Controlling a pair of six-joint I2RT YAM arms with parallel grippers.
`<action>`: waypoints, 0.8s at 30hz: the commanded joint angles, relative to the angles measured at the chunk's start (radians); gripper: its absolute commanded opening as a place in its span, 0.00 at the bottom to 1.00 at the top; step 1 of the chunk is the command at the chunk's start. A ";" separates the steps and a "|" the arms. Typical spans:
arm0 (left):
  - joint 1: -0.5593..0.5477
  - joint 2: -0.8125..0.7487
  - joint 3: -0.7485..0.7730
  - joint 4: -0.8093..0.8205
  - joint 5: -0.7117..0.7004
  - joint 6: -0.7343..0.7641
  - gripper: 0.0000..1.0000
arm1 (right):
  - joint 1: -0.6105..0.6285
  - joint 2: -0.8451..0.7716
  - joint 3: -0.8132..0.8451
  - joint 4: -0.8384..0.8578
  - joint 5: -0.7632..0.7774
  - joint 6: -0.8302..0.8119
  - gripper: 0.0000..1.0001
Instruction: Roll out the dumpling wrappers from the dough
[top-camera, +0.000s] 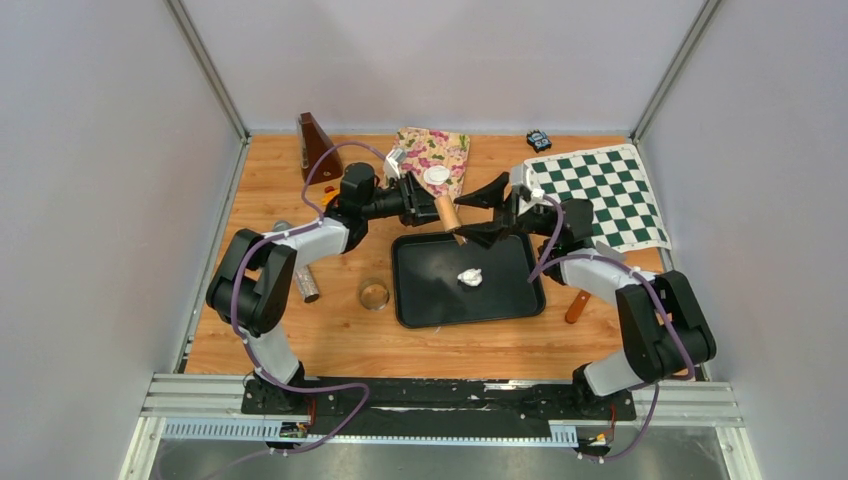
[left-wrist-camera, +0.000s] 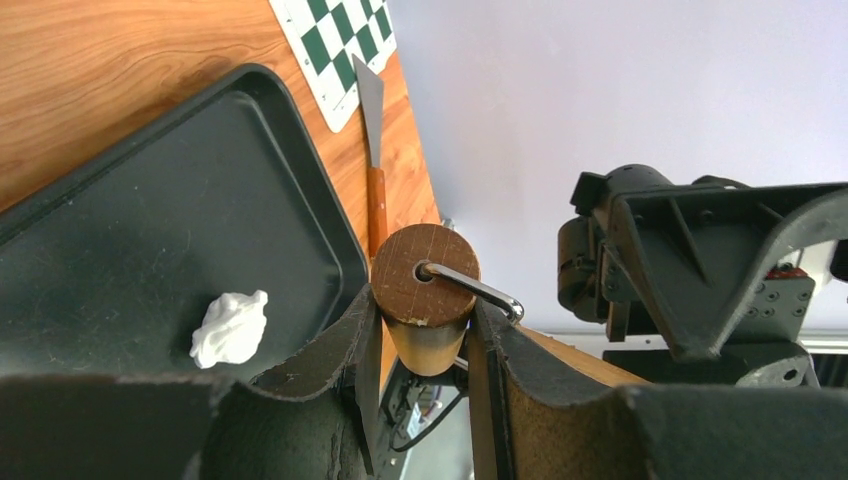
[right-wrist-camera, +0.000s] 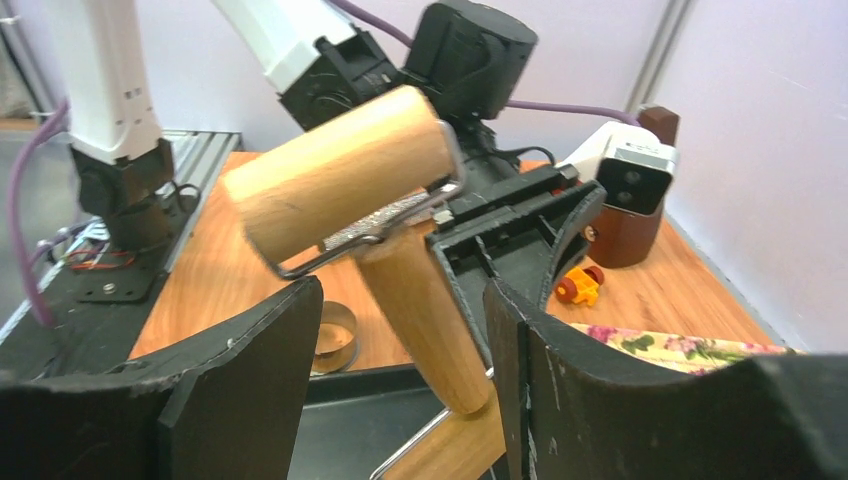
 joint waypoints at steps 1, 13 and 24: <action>-0.007 -0.033 0.004 0.077 0.004 -0.026 0.00 | 0.022 0.026 -0.014 0.019 0.105 -0.093 0.63; -0.034 -0.015 0.020 0.010 -0.003 0.032 0.00 | 0.070 0.048 -0.008 -0.020 0.133 -0.150 0.58; -0.032 -0.020 0.044 -0.029 0.015 0.103 0.35 | 0.051 0.018 0.042 -0.199 0.130 -0.185 0.00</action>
